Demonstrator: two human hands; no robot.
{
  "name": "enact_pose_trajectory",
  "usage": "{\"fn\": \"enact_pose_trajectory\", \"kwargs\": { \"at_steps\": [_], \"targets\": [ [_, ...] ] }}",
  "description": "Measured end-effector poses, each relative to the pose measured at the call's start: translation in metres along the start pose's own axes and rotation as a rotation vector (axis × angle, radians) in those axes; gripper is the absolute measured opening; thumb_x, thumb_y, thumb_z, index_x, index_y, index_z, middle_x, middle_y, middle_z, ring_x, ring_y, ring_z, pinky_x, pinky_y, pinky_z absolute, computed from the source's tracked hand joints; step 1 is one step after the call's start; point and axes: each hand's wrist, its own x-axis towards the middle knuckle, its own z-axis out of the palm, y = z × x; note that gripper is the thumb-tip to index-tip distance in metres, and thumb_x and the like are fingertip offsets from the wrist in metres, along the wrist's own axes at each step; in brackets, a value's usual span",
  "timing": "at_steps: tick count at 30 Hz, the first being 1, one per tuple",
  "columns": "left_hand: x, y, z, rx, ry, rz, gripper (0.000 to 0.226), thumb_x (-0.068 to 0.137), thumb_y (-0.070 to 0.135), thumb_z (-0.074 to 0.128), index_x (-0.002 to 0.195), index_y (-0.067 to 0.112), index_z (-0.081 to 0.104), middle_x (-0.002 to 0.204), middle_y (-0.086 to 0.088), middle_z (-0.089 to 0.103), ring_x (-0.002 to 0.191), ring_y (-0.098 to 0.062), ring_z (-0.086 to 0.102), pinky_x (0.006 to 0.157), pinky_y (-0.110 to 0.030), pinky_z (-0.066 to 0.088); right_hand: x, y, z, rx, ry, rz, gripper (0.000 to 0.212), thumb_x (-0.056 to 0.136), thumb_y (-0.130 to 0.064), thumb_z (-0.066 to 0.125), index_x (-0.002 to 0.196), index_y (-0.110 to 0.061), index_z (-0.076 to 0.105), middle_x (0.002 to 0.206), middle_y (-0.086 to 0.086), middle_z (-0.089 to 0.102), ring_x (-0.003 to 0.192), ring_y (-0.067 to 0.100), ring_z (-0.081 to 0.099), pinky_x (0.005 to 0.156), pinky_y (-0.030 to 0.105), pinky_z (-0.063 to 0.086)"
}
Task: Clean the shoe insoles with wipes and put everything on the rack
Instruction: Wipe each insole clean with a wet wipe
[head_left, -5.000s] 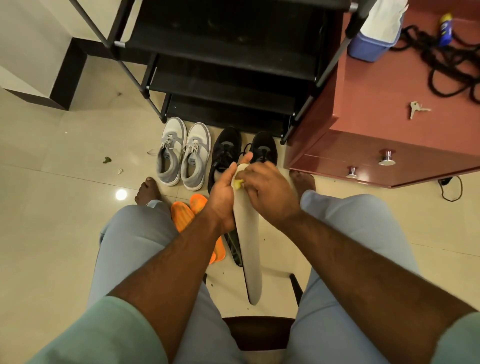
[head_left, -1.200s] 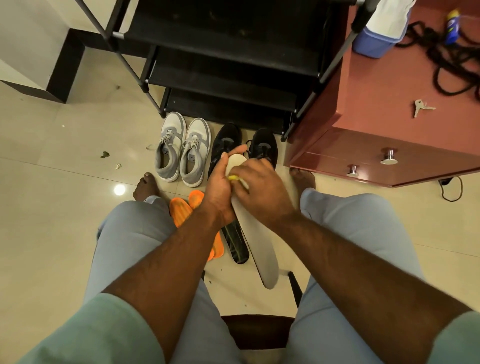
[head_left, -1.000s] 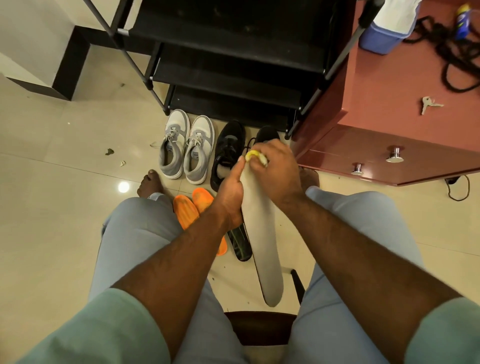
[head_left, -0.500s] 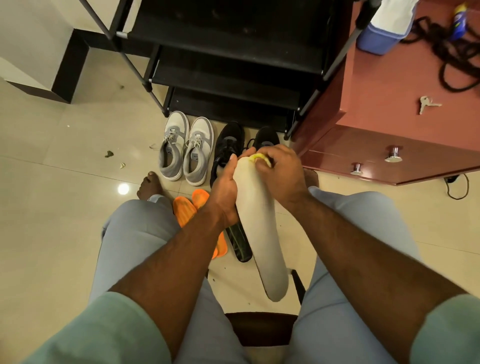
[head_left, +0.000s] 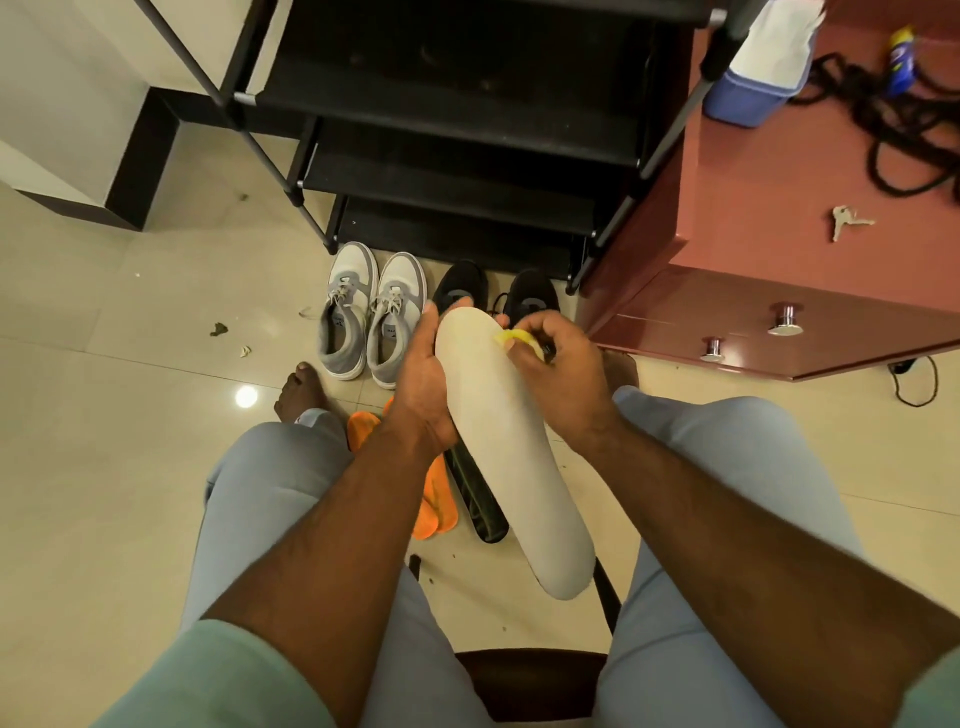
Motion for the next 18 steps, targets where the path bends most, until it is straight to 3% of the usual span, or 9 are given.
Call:
{"fn": "enact_pose_trajectory", "kwargs": {
  "at_steps": [3, 5, 7, 9, 13, 18],
  "targets": [
    [-0.003, -0.003, 0.002, 0.045, 0.031, -0.011, 0.065, 0.096, 0.067, 0.033, 0.112, 0.011, 0.063, 0.097, -0.012, 0.072, 0.086, -0.026, 0.070, 0.081, -0.037, 0.055, 0.002, 0.002, 0.007, 0.054, 0.077, 0.028, 0.012, 0.090, -0.022, 0.062, 0.101, -0.021, 0.060, 0.105, 0.000, 0.061, 0.092, 0.013, 0.058, 0.081, 0.025, 0.052],
    [-0.010, -0.014, 0.003, 0.117, 0.061, -0.022, 0.062, 0.098, 0.061, 0.037, 0.119, 0.010, 0.063, 0.102, -0.014, 0.073, 0.091, -0.026, 0.071, 0.082, -0.037, 0.055, 0.007, 0.002, 0.009, 0.075, 0.136, 0.034, 0.015, 0.090, -0.024, 0.063, 0.103, -0.019, 0.060, 0.106, 0.001, 0.061, 0.092, 0.015, 0.059, 0.082, 0.029, 0.054],
    [-0.019, -0.027, 0.004, 0.177, 0.073, -0.048, 0.046, 0.099, 0.044, 0.049, 0.130, 0.012, 0.060, 0.115, -0.016, 0.071, 0.102, -0.030, 0.069, 0.086, -0.041, 0.056, 0.012, 0.001, 0.009, 0.099, 0.217, 0.037, 0.015, 0.090, -0.023, 0.062, 0.104, -0.019, 0.060, 0.106, -0.001, 0.060, 0.092, 0.014, 0.059, 0.082, 0.032, 0.055],
    [-0.025, -0.035, 0.008, 0.191, 0.076, -0.051, 0.033, 0.096, 0.020, 0.057, 0.128, 0.014, 0.061, 0.118, -0.018, 0.070, 0.102, -0.035, 0.067, 0.085, -0.045, 0.057, 0.014, 0.000, 0.008, 0.117, 0.255, 0.072, 0.014, 0.090, -0.023, 0.062, 0.104, -0.020, 0.061, 0.103, -0.005, 0.059, 0.092, 0.013, 0.058, 0.083, 0.032, 0.055],
    [-0.021, -0.027, 0.006, 0.163, 0.082, -0.004, 0.037, 0.091, 0.004, 0.057, 0.128, 0.010, 0.060, 0.113, -0.021, 0.070, 0.089, -0.035, 0.069, 0.072, -0.047, 0.059, 0.014, 0.000, 0.003, 0.108, 0.093, 0.060, 0.019, 0.091, -0.017, 0.062, 0.110, -0.017, 0.064, 0.108, -0.003, 0.062, 0.098, 0.013, 0.058, 0.090, 0.034, 0.053],
    [-0.017, -0.013, 0.003, 0.256, 0.091, 0.019, 0.043, 0.091, 0.000, 0.055, 0.134, 0.009, 0.055, 0.114, -0.021, 0.068, 0.087, -0.035, 0.070, 0.071, -0.048, 0.061, 0.015, -0.002, -0.020, -0.382, -0.119, -0.201, 0.024, 0.094, -0.014, 0.056, 0.116, -0.014, 0.065, 0.113, 0.002, 0.061, 0.104, 0.015, 0.052, 0.093, 0.024, 0.041]
  ]
}}
